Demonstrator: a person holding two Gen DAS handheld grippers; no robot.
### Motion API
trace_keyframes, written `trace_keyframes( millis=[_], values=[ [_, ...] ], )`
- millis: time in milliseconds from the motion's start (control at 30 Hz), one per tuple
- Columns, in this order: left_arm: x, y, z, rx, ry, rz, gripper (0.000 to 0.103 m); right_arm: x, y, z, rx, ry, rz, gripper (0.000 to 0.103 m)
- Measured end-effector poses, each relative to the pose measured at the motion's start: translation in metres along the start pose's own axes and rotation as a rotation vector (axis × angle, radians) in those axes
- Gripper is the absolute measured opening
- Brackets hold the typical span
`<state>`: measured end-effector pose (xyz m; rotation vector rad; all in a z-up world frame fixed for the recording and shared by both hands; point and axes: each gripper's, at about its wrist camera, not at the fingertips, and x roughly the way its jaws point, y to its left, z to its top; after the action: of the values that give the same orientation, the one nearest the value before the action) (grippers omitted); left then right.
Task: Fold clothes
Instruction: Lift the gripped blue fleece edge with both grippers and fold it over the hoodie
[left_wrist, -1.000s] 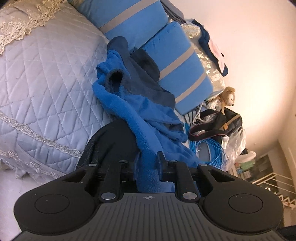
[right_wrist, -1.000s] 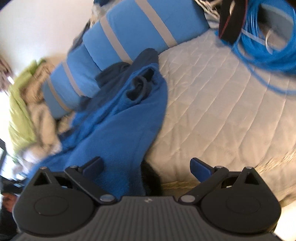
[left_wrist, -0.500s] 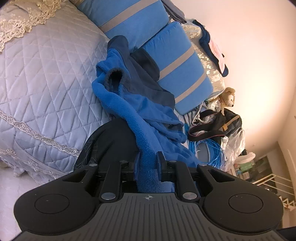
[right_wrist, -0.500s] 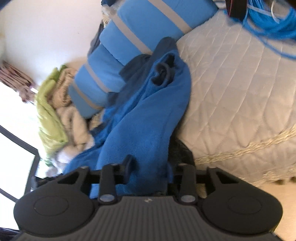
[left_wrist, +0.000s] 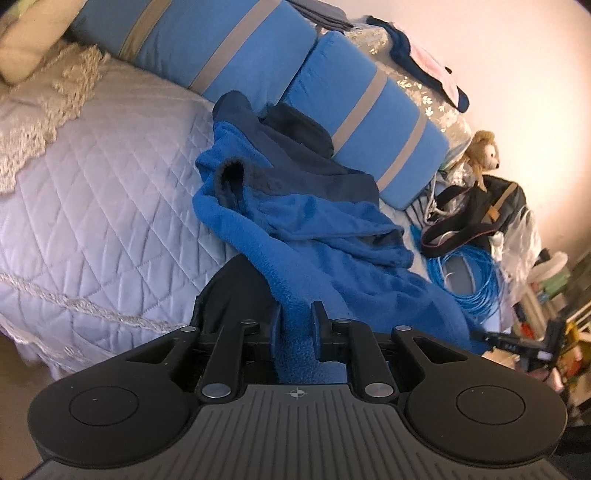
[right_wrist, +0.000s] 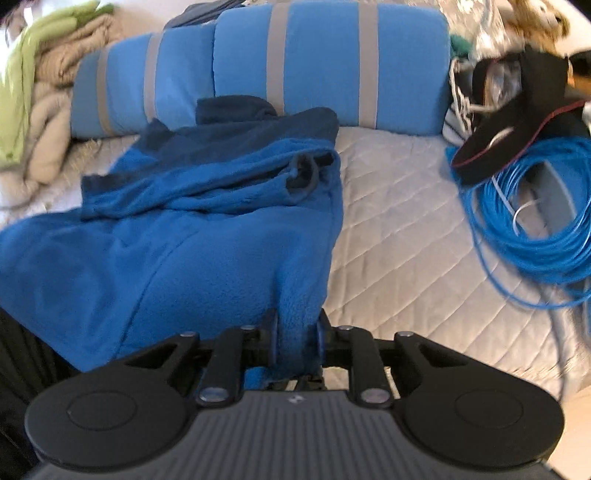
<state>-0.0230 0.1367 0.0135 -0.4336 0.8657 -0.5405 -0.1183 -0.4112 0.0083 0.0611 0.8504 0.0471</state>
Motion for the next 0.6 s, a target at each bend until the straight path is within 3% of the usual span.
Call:
trace_keyframes(
  millis=[167, 300, 600],
  values=[
    [-0.006, -0.006, -0.001, 0.028, -0.036, 0.0, 0.016, 0.0, 0.002, 0.001, 0.002, -0.009, -0.006, 0.018],
    [-0.013, -0.01, -0.001, 0.042, -0.081, -0.013, 0.015, -0.01, -0.004, 0.002, 0.062, -0.047, 0.039, 0.017],
    [-0.038, -0.016, 0.005, 0.013, -0.16, -0.082, 0.009, -0.028, -0.043, 0.005, 0.349, -0.097, 0.236, 0.015]
  ],
)
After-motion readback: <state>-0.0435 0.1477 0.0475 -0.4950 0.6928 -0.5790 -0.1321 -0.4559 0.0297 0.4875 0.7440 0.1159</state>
